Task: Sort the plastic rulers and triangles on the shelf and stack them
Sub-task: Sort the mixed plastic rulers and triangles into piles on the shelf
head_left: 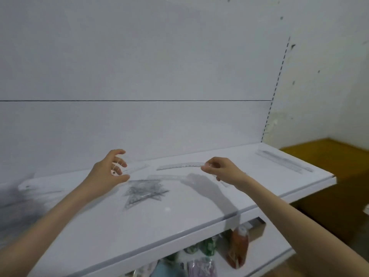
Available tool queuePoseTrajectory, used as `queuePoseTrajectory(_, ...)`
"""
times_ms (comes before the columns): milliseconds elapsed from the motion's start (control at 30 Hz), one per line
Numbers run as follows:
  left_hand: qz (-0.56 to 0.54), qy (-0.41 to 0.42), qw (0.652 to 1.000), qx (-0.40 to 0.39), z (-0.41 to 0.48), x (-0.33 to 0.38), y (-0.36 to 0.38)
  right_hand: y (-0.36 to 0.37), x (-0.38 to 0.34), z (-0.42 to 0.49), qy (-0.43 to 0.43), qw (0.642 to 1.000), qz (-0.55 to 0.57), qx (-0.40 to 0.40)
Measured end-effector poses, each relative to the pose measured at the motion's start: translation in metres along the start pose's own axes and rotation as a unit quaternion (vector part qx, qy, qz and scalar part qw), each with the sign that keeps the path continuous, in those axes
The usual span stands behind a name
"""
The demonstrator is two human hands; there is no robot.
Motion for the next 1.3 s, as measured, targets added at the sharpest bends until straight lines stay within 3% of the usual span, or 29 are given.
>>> queuePoseTrajectory(333, -0.028, 0.029, 0.998, -0.047, 0.088, 0.106, 0.205, -0.213, 0.12, -0.013, -0.011, 0.989, -0.036, 0.143)
queuePoseTrajectory(633, -0.024, 0.028, 0.995, -0.089, 0.13, 0.167, 0.345, -0.345, 0.244, 0.006, 0.099, 0.963, -0.102, 0.229)
queuePoseTrajectory(800, 0.03, 0.02, 0.995, -0.092, 0.136, 0.163, 0.364, -0.352, 0.269, 0.038, 0.08, 0.957, -0.148, 0.236)
queuePoseTrajectory(1000, 0.082, 0.011, 0.993, -0.082, 0.143, 0.158, 0.367, -0.335, 0.284, 0.055, 0.085, 0.928, -0.31, 0.19)
queuePoseTrajectory(1100, 0.081, 0.014, 0.993, -0.086, 0.144, 0.159, 0.373, -0.334, 0.28, 0.057, 0.084, 0.924, -0.337, 0.16)
queuePoseTrajectory(1300, 0.088, 0.039, 0.989, -0.108, 0.14, 0.17, 0.382, -0.286, 0.197, 0.062, -0.106, 0.969, -0.208, 0.076)
Point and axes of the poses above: each hand's wrist, its own z-axis towards the middle knuckle, its own y-axis out of the palm, x = y × z, the point moved 7 cm from there along z, towards the middle knuckle, and after that the axes turned 2 degrees about y, right-handed, at the moved point
